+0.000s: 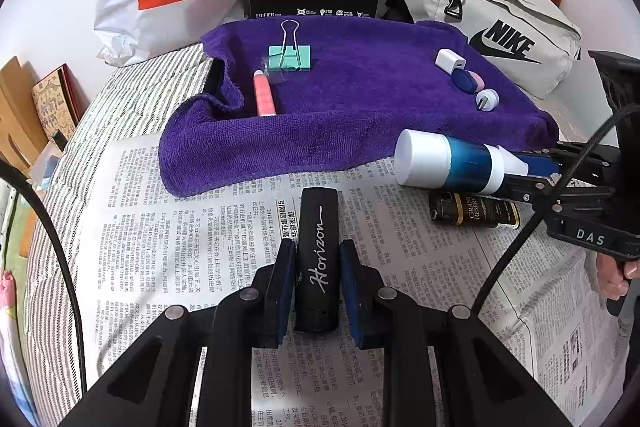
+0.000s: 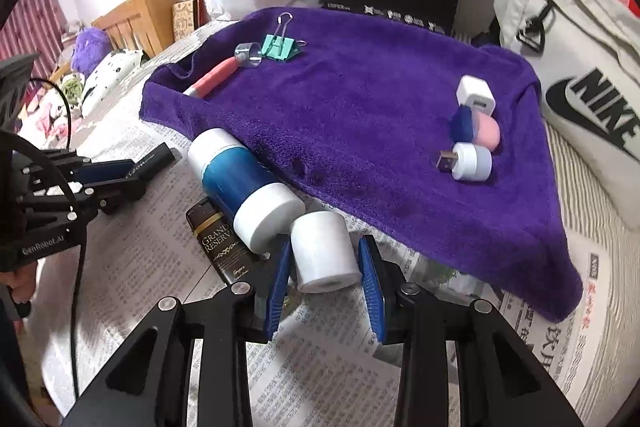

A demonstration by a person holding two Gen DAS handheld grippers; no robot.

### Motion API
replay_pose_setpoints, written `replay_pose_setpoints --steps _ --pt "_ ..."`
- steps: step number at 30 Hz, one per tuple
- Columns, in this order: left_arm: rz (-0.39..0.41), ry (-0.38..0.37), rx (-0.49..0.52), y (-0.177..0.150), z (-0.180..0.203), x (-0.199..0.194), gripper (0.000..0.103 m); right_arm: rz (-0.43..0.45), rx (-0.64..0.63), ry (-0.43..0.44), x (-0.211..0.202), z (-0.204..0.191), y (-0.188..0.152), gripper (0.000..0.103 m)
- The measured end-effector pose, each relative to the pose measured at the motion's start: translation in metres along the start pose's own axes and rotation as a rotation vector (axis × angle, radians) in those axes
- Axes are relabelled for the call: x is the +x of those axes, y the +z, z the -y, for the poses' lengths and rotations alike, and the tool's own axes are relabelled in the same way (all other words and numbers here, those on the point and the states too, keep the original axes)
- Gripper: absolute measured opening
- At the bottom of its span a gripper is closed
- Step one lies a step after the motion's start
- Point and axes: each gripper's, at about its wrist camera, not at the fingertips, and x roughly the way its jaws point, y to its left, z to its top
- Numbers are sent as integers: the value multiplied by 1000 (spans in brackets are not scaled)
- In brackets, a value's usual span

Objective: Organize rigid objects
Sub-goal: 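Grasp the white tape roll with the right gripper while the left gripper holds the black marker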

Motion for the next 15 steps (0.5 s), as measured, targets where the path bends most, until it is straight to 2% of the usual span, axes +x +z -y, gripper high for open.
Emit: replay_pose_setpoints --steps 8,15 --pt "8 -27 -23 0 -6 0 21 -21 52 5 -12 9 -4 32" --pt "8 -40 -41 -2 -9 -11 21 12 77 -12 -42 16 -14 32"
